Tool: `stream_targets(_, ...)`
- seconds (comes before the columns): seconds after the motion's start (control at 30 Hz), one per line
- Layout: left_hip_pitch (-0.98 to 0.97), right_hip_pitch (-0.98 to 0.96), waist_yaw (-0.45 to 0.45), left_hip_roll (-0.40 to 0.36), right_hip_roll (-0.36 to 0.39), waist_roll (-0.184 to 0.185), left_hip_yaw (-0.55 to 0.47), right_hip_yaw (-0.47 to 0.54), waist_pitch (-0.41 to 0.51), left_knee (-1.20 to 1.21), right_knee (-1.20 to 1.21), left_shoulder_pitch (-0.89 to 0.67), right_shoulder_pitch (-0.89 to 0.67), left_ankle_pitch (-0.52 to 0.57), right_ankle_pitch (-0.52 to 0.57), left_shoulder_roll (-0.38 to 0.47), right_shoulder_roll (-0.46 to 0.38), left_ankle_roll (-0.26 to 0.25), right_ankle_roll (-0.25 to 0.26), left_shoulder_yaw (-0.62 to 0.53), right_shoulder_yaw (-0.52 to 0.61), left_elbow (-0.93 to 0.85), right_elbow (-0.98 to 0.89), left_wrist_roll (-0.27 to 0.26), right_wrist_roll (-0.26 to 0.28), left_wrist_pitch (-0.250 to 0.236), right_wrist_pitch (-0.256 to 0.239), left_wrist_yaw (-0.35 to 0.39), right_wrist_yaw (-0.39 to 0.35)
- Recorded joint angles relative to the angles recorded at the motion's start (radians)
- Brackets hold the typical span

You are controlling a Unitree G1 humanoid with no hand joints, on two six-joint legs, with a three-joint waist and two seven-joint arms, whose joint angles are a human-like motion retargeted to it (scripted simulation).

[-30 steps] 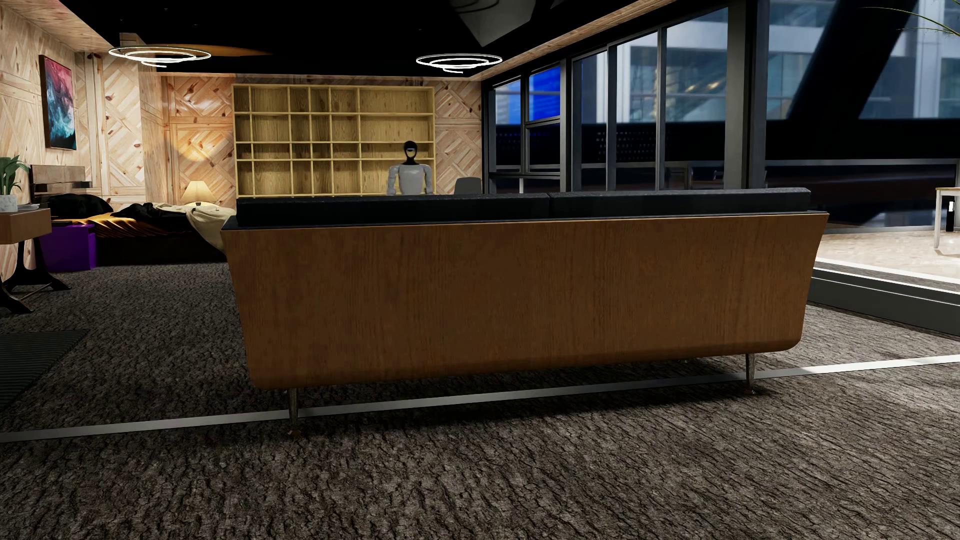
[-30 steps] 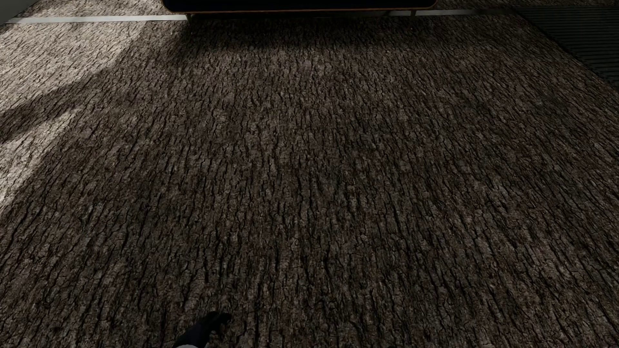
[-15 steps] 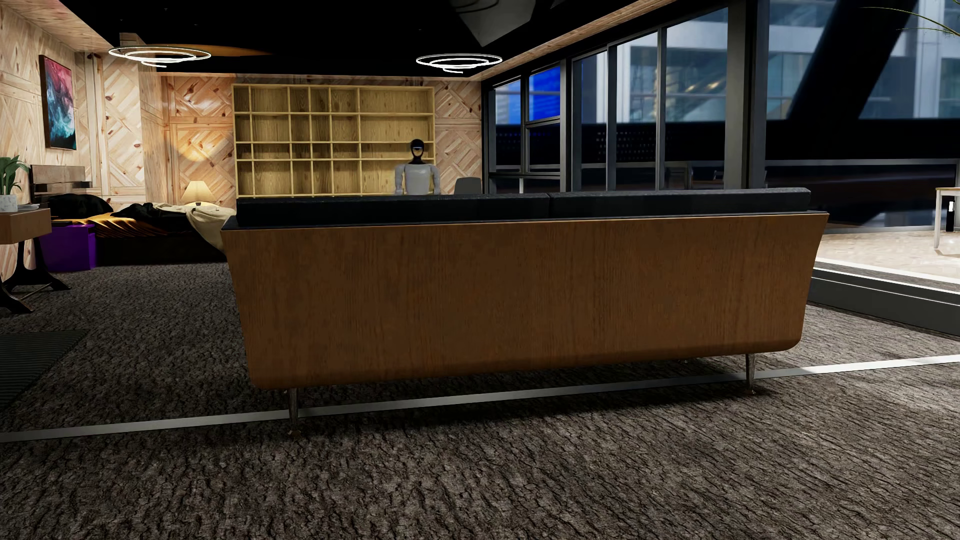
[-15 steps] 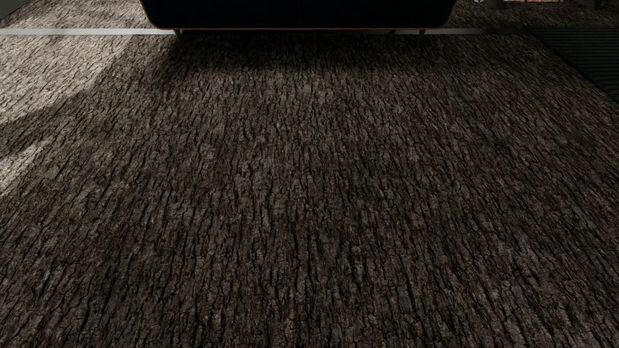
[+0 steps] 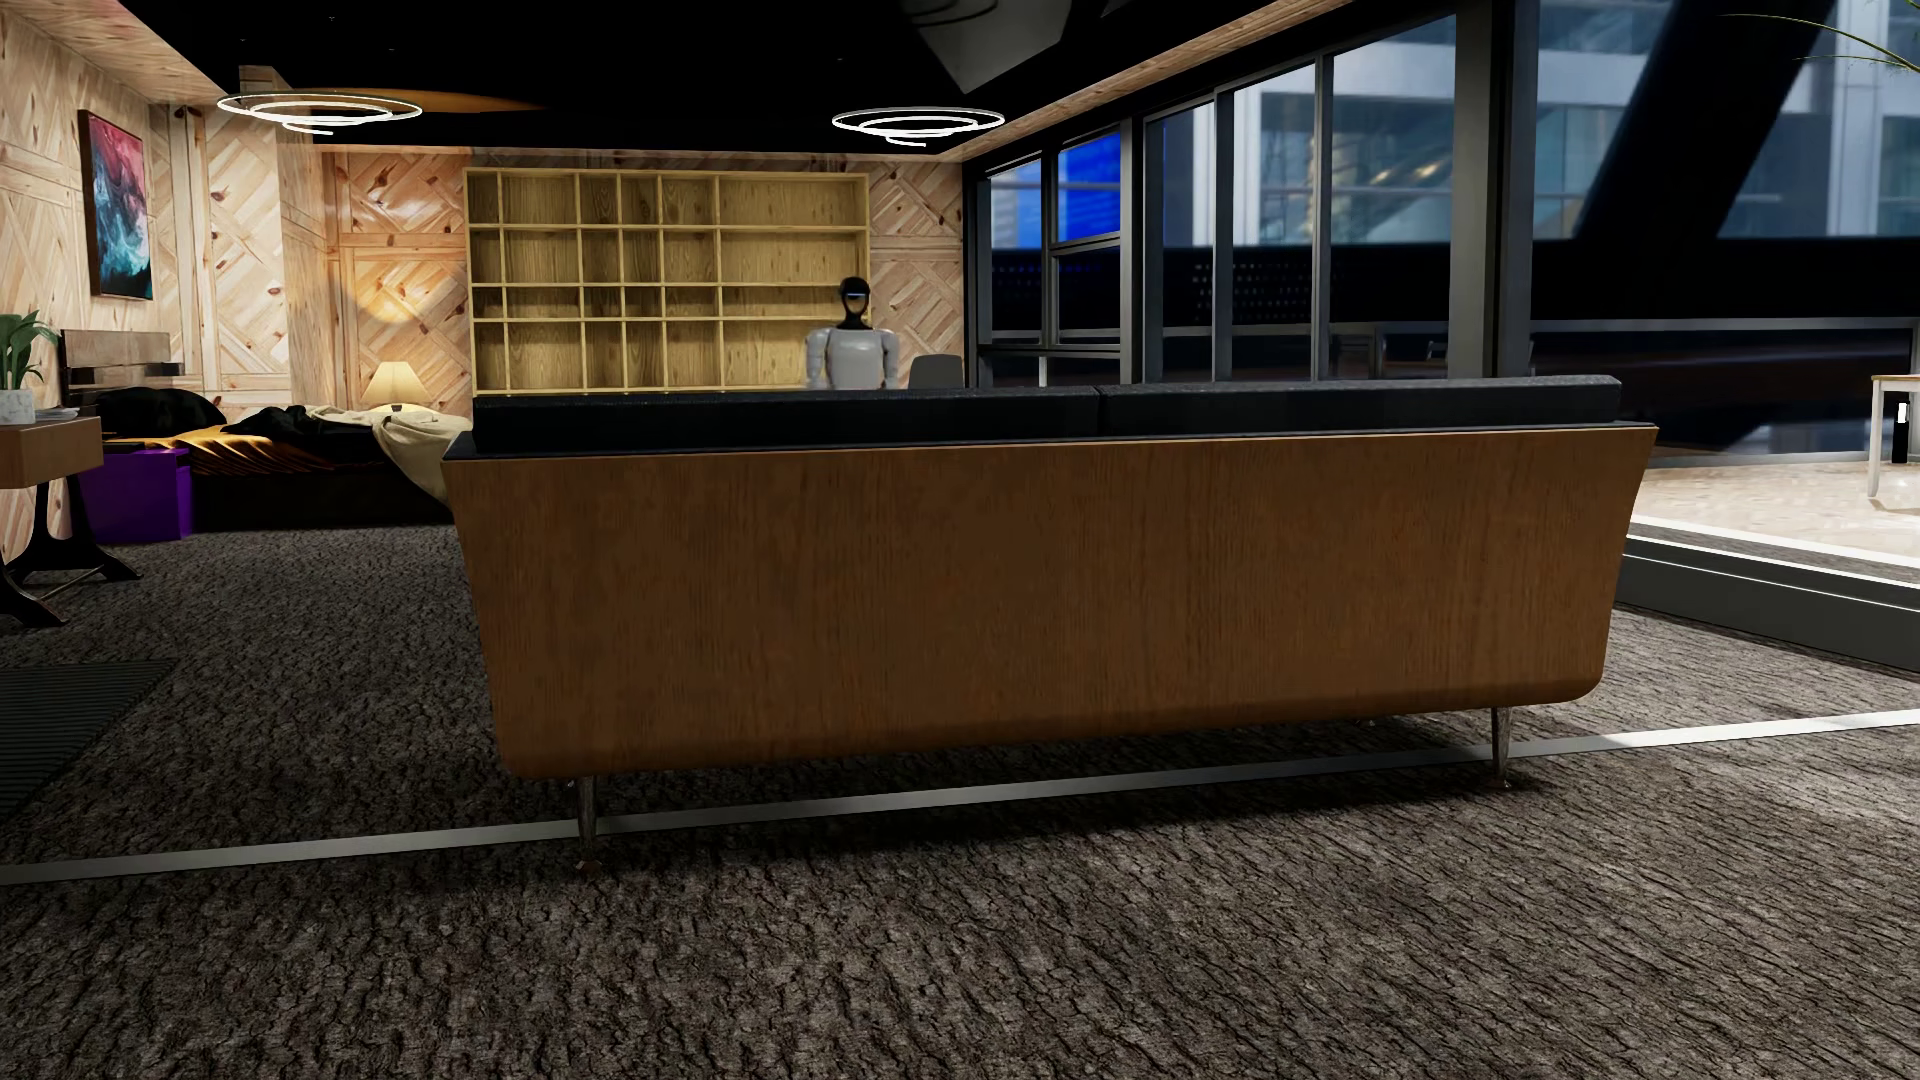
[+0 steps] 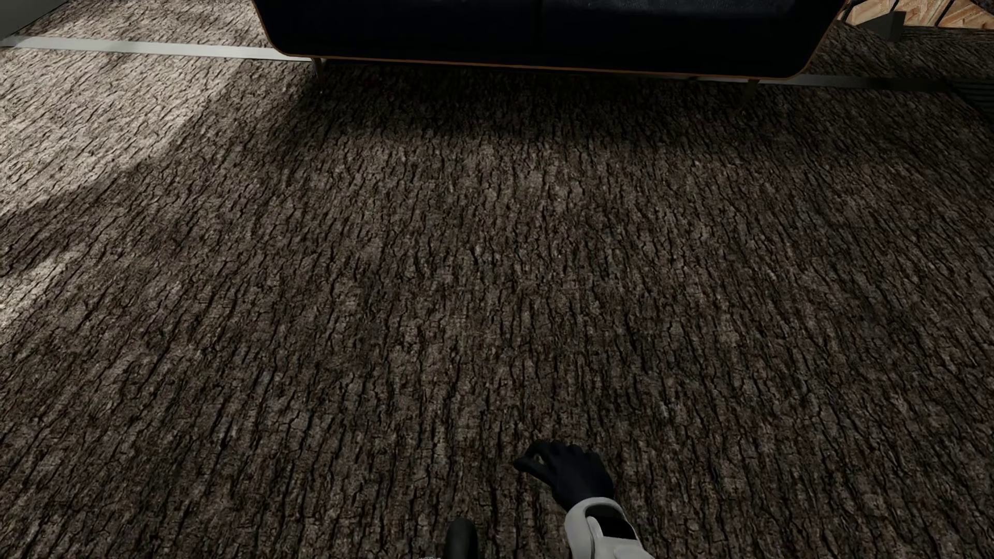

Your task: Walk to the sofa

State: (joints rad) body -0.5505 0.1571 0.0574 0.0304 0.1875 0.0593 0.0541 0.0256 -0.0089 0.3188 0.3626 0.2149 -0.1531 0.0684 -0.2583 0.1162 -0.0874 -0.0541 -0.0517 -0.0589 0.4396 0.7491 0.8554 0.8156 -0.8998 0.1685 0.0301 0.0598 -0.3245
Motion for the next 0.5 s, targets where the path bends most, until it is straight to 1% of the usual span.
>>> stream_targets(0.03,0.007,0.026,0.005,-0.011,-0.014,-0.012,0.012,0.002,-0.005,0.068,0.028,0.001,0.028,0.016,0.045,-0.011,0.003,0.049,0.021,0.007,-0.001,0.01,0.025,0.008,0.005,0.004,0.026,-0.001,-0.023)
stream_targets(0.07,0.021,0.034,0.01,-0.027,-0.035,-0.027,0.028,0.009,-0.009,0.114,0.078,0.004,0.056,-0.003,0.113,-0.026,0.011,0.079,0.053,0.019,-0.017,0.022,0.066,0.012,0.017,0.01,0.066,0.006,-0.034)
stream_targets(0.1,0.047,0.009,0.014,-0.046,-0.063,-0.045,0.048,0.021,-0.011,0.135,0.171,0.008,0.079,-0.04,0.212,-0.045,0.019,0.101,0.118,0.035,-0.04,0.035,0.116,0.012,0.034,0.015,0.11,0.016,-0.028)
stream_targets(0.13,0.082,-0.048,0.017,-0.064,-0.088,-0.063,0.074,0.041,-0.01,0.135,0.316,-0.003,0.099,-0.077,0.317,-0.063,0.021,0.116,0.195,0.05,-0.052,0.047,0.152,0.012,0.038,0.025,0.145,0.016,-0.008)
stream_targets(0.17,0.121,-0.132,0.02,-0.079,-0.12,-0.08,0.106,0.05,-0.008,0.126,0.485,-0.007,0.106,-0.109,0.418,-0.077,0.008,0.117,0.292,0.057,-0.036,0.055,0.178,0.012,0.019,0.023,0.158,0.014,0.021)
stream_targets(0.2,0.159,-0.224,0.021,-0.094,-0.159,-0.096,0.138,0.043,-0.006,0.115,0.644,-0.014,0.112,-0.139,0.501,-0.083,-0.02,0.119,0.297,0.051,-0.002,0.063,0.184,0.018,-0.011,0.012,0.146,0.011,0.056)
stream_targets(0.23,0.203,-0.314,0.019,-0.11,-0.204,-0.111,0.161,0.03,-0.003,0.102,0.771,-0.028,0.124,-0.166,0.483,-0.08,-0.052,0.12,0.303,0.034,0.021,0.074,0.164,0.031,-0.027,-0.001,0.116,0.008,0.094)
stream_targets(0.27,0.245,-0.401,0.012,-0.13,-0.238,-0.125,0.175,0.027,0.001,0.092,0.862,-0.049,0.143,-0.192,0.424,-0.072,-0.085,0.12,0.27,0.008,0.017,0.087,0.125,0.05,-0.014,-0.009,0.081,0.006,0.128)
stream_targets(0.3,0.285,-0.482,0.002,-0.152,-0.268,-0.137,0.18,0.022,0.006,0.09,0.909,-0.065,0.172,-0.218,0.365,-0.062,-0.114,0.121,0.232,-0.013,-0.008,0.11,0.075,0.07,0.02,-0.027,0.057,0.018,0.149)
stream_targets(0.33,0.325,-0.551,-0.012,-0.172,-0.286,-0.147,0.177,0.018,0.01,0.089,0.91,-0.098,0.207,-0.244,0.3,-0.055,-0.139,0.12,0.17,-0.022,-0.047,0.135,0.025,0.085,0.061,-0.037,0.046,0.025,0.155)
stream_targets(0.37,0.364,-0.608,-0.026,-0.19,-0.288,-0.155,0.167,0.024,0.014,0.09,0.862,-0.129,0.239,-0.267,0.22,-0.053,-0.153,0.12,0.139,-0.022,-0.091,0.147,-0.018,0.092,0.098,-0.042,0.053,0.034,0.151)
stream_targets(0.4,0.402,-0.654,-0.041,-0.204,-0.285,-0.16,0.154,0.031,0.017,0.087,0.774,-0.155,0.264,-0.287,0.158,-0.052,-0.152,0.118,0.133,-0.022,-0.134,0.141,-0.05,0.089,0.129,-0.045,0.075,0.045,0.139)
stream_targets(0.43,0.44,-0.688,-0.055,-0.214,-0.28,-0.163,0.14,0.032,0.017,0.077,0.649,-0.184,0.283,-0.302,0.137,-0.053,-0.138,0.117,0.108,-0.023,-0.168,0.133,-0.067,0.084,0.153,-0.048,0.103,0.06,0.121)
stream_targets(0.47,0.476,-0.708,-0.067,-0.221,-0.28,-0.164,0.127,0.023,0.016,0.062,0.494,-0.205,0.29,-0.312,0.13,-0.048,-0.128,0.115,0.1,-0.027,-0.194,0.122,-0.066,0.078,0.17,-0.059,0.124,0.077,0.108)
stream_targets(0.5,0.515,-0.719,-0.079,-0.225,-0.28,-0.164,0.113,0.002,0.014,0.037,0.322,-0.225,0.294,-0.318,0.173,-0.043,-0.118,0.112,0.07,-0.034,-0.208,0.109,-0.058,0.071,0.176,-0.07,0.14,0.087,0.101)
